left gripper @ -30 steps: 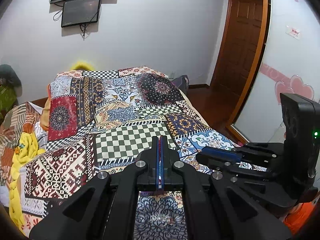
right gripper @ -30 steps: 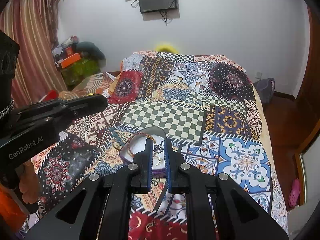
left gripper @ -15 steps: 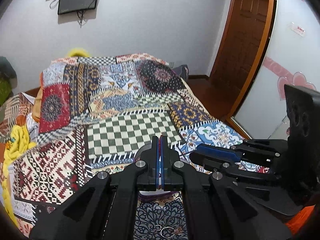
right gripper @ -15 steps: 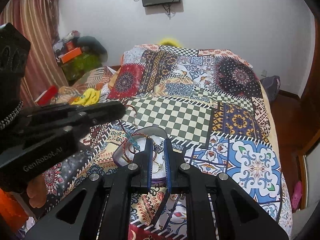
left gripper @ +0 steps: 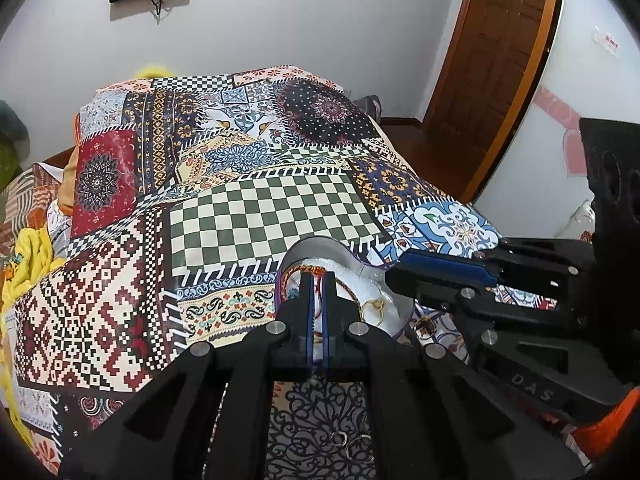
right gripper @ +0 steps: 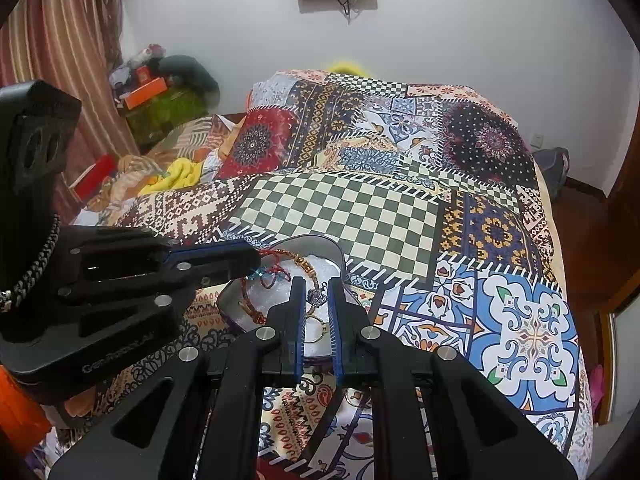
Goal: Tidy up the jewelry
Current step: 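Lower both items into the heart tin and open both grippers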
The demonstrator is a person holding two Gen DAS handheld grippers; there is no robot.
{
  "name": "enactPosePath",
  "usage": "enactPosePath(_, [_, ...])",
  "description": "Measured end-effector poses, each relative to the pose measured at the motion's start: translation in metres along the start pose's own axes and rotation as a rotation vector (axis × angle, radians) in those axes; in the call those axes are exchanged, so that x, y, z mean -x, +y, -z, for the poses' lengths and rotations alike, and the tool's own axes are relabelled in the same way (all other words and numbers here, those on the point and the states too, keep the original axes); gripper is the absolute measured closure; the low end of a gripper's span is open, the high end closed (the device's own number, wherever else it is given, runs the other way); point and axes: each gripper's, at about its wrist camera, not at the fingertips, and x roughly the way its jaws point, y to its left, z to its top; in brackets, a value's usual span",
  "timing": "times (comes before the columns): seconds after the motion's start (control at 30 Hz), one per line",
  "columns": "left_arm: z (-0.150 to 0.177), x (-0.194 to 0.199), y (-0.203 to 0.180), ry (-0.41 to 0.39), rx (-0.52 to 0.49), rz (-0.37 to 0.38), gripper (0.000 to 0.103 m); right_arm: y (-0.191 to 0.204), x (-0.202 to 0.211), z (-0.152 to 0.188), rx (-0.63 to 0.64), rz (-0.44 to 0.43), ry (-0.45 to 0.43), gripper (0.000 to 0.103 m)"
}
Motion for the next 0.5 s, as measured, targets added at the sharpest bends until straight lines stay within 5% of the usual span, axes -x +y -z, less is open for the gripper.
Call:
enactPosePath(0.17, [0.003, 0.005, -0.001, 0.003, -0.033, -0.033, 0.096, 0.002, -0.003, -0.001, 0.008, 0.000, 0.004, 0.093])
enactPosePath(0.3, [0.008, 0.008, 0.000, -0.004, -0.048, -0.084, 0.068, 0.002, -0.006, -0.001, 0.012, -0.001, 0.009, 0.093])
enactPosePath(0.5, [0.015, 0.008, 0.004, 0.007, -0.067, -0.114, 0.067, 0.005, -0.014, -0.001, 0.022, -0.001, 0.027, 0.093])
